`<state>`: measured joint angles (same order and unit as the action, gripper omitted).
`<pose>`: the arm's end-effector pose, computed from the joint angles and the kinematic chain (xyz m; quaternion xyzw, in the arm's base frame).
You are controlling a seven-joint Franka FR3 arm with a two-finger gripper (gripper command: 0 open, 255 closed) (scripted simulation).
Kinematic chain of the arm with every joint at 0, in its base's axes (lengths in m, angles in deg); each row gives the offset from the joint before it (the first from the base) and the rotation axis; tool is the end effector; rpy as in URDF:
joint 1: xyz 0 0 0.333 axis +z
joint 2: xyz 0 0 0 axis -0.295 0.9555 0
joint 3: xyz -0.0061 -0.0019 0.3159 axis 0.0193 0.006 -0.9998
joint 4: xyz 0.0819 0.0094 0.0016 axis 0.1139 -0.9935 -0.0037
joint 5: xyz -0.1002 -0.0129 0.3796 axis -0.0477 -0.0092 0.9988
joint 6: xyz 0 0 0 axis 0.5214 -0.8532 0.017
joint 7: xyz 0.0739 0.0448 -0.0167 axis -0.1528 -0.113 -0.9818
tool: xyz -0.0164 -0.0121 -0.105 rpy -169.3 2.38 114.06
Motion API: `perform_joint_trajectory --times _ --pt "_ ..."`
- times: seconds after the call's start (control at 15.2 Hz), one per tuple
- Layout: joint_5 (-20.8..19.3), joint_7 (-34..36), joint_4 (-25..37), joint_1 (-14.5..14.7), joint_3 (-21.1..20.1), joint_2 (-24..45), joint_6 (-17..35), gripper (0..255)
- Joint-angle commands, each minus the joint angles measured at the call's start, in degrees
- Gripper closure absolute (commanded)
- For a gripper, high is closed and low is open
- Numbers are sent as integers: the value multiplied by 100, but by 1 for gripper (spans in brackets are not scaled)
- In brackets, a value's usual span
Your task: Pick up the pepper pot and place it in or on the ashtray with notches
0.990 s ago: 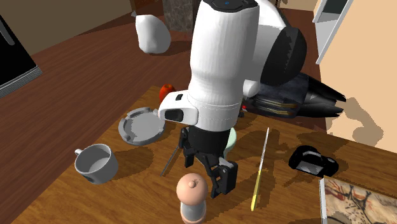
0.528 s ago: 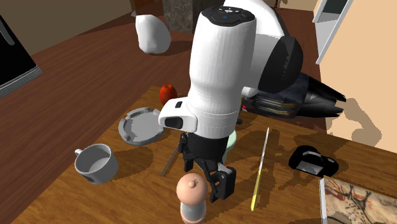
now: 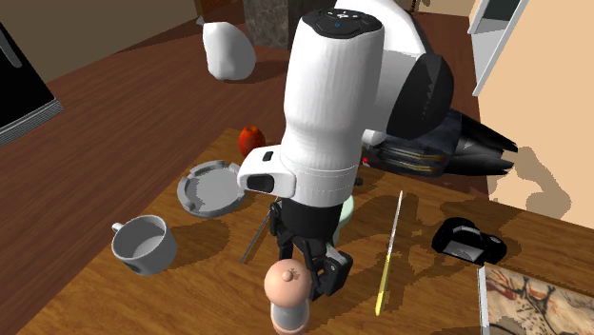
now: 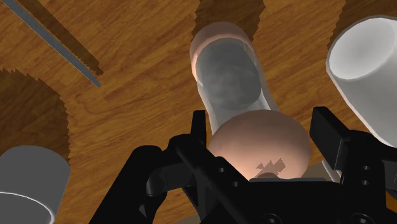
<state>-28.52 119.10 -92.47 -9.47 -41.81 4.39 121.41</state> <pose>0.4739 0.3647 0.6208 -0.9918 -0.0234 -0.1085 0.0632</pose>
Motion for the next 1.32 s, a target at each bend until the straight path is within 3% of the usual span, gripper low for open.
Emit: perform_joint_trajectory --times 0.0,0.26,1.25 --pt "-1 0 -4 -1 2 2 -1 255" --pt "-12 3 94 3 -1 21 -83 255" --pt "-349 136 1918 220 -91 566 -1448 255"
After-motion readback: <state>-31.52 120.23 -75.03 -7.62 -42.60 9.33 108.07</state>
